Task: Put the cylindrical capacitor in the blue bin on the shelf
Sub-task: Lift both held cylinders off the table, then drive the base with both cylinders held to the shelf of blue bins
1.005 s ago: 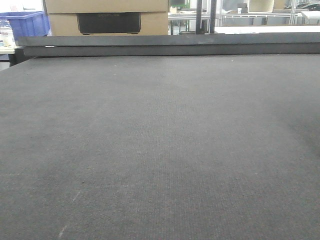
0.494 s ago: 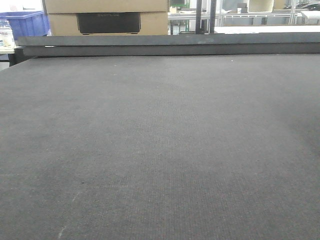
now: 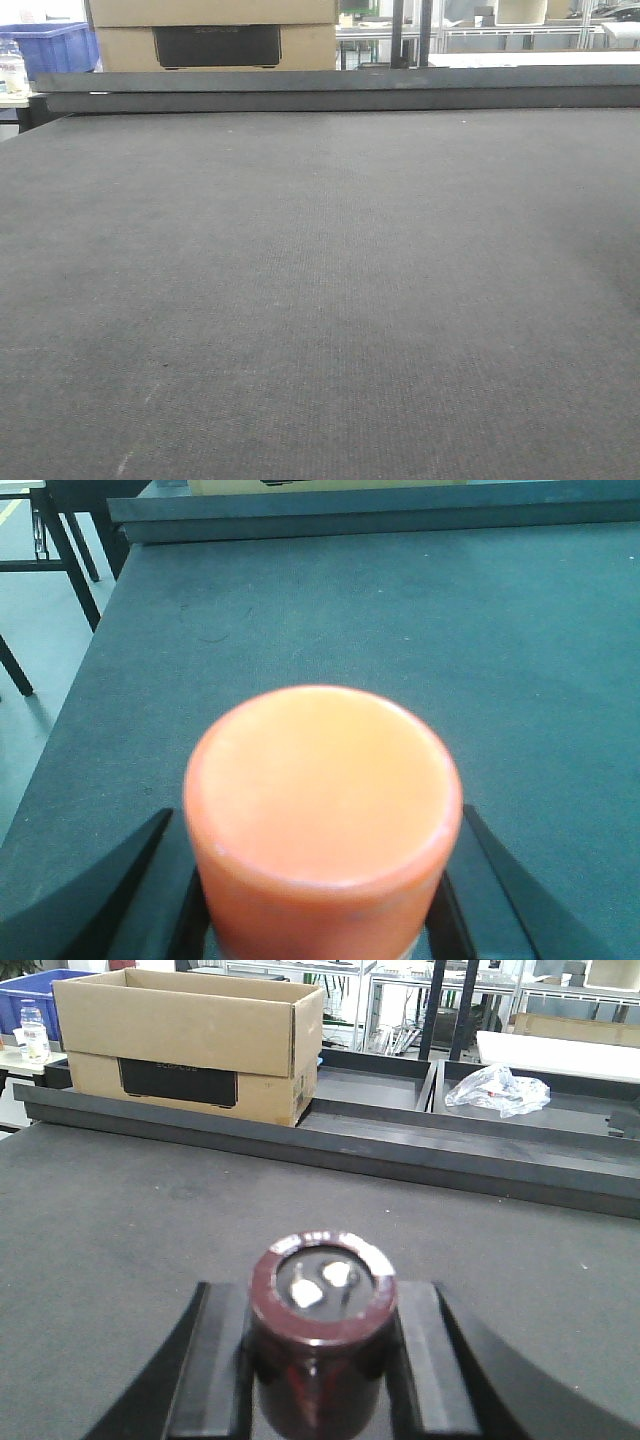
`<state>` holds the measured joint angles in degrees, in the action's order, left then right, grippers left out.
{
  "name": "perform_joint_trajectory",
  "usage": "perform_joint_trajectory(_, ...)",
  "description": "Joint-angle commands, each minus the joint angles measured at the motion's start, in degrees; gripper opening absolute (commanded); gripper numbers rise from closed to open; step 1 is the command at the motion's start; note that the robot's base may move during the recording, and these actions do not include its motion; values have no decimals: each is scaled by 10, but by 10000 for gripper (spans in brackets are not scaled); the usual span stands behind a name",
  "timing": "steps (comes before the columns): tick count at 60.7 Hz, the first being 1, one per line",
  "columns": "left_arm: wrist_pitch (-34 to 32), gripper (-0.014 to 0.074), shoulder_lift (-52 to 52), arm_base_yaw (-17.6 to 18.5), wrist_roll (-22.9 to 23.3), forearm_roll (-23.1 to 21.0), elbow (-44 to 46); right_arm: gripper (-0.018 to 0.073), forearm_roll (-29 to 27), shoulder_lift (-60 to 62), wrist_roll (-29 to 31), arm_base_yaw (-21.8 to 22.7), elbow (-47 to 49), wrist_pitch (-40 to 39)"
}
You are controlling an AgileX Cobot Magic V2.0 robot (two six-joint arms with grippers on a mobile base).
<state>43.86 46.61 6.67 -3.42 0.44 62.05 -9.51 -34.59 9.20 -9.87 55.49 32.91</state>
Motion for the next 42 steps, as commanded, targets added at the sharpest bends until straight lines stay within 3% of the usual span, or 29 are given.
perform_joint_trajectory(1,-14,-111,-3,-1,-1,-4,3,-16,1,3,3,-1,5,-20)
perform_joint_trajectory(42,-15,-111,-8,-1,-1,-4,3,-16,1,3,3,-1,5,-20)
